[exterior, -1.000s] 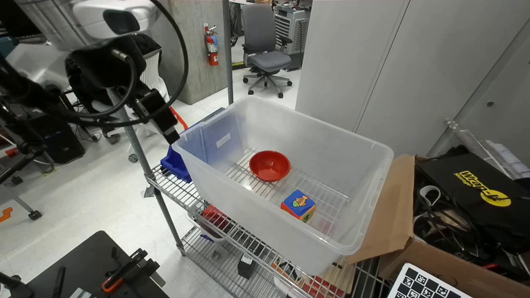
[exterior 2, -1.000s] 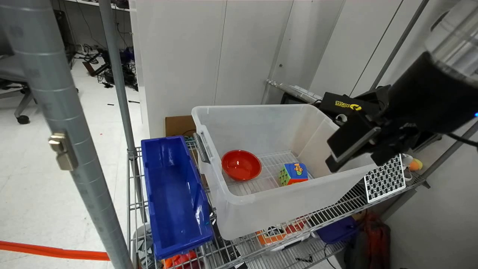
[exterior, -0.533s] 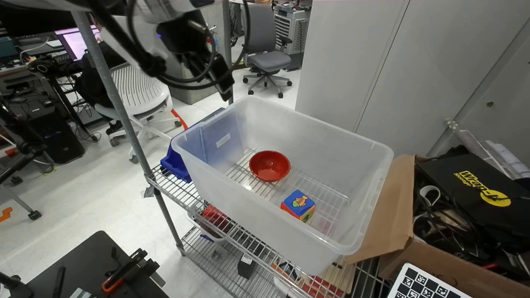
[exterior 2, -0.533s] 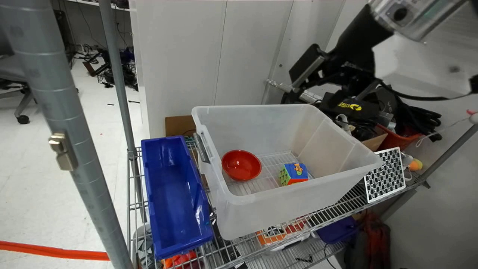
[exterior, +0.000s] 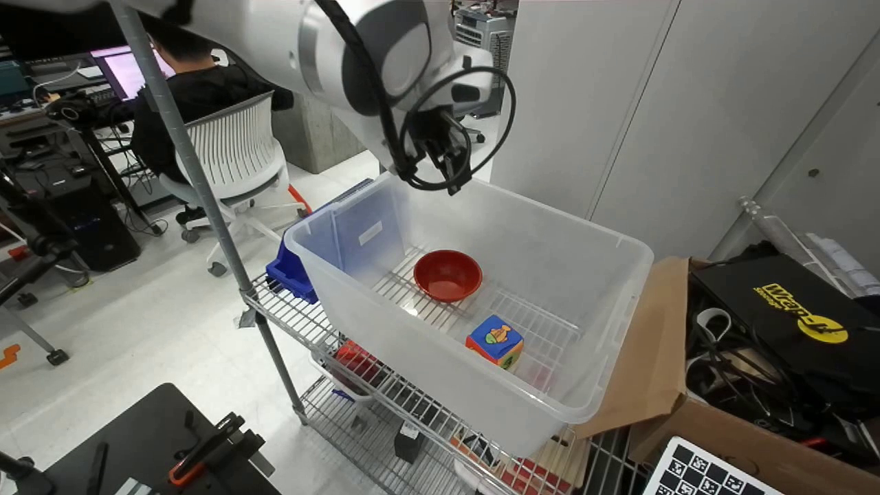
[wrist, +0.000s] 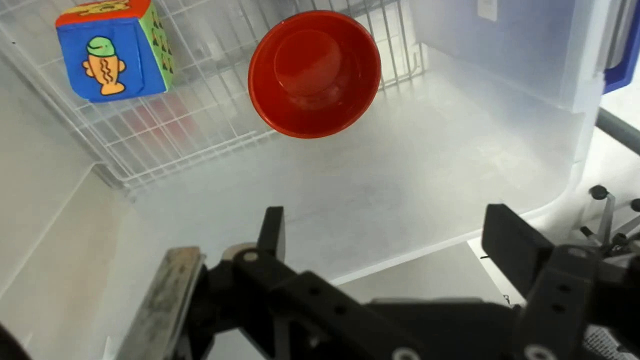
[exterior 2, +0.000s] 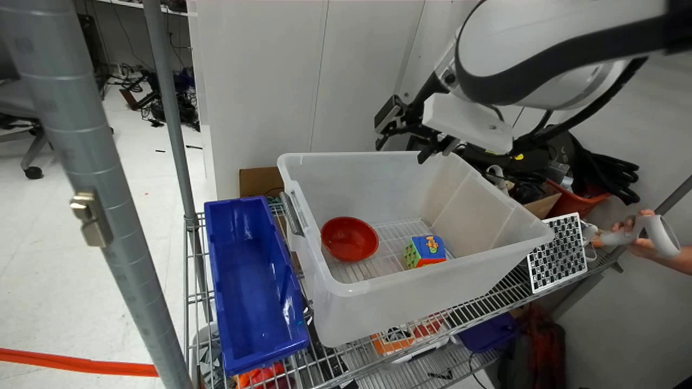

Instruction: Move the red bowl to the right side of the bucket

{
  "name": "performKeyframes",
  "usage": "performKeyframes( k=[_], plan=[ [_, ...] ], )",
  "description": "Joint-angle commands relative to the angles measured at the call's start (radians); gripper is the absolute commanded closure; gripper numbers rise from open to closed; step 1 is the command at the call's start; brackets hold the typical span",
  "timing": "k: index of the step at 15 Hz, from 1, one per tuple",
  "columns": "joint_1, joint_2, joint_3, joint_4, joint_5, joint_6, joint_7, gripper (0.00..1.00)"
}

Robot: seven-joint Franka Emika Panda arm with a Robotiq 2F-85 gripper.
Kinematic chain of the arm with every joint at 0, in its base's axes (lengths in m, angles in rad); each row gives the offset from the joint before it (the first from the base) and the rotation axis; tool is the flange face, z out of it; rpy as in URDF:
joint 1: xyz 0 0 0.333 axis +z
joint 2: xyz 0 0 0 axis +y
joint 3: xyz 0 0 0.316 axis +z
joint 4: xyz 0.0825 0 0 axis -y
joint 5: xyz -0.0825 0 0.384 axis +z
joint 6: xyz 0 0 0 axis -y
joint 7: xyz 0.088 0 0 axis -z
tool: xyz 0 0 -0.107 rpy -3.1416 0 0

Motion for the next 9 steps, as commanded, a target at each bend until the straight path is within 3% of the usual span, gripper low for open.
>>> performKeyframes(
  k=[1,5,9],
  plan=[
    [0.028,0.239,-0.043,0.249,0.079,-0.028,-0.003,0.00],
    [0.046,0.456,-0.067,0.443,0.102,-0.056,0.001,0.00],
    [0.065,0.592,-0.073,0.569,0.091,-0.094,-0.018,0.00]
  ],
)
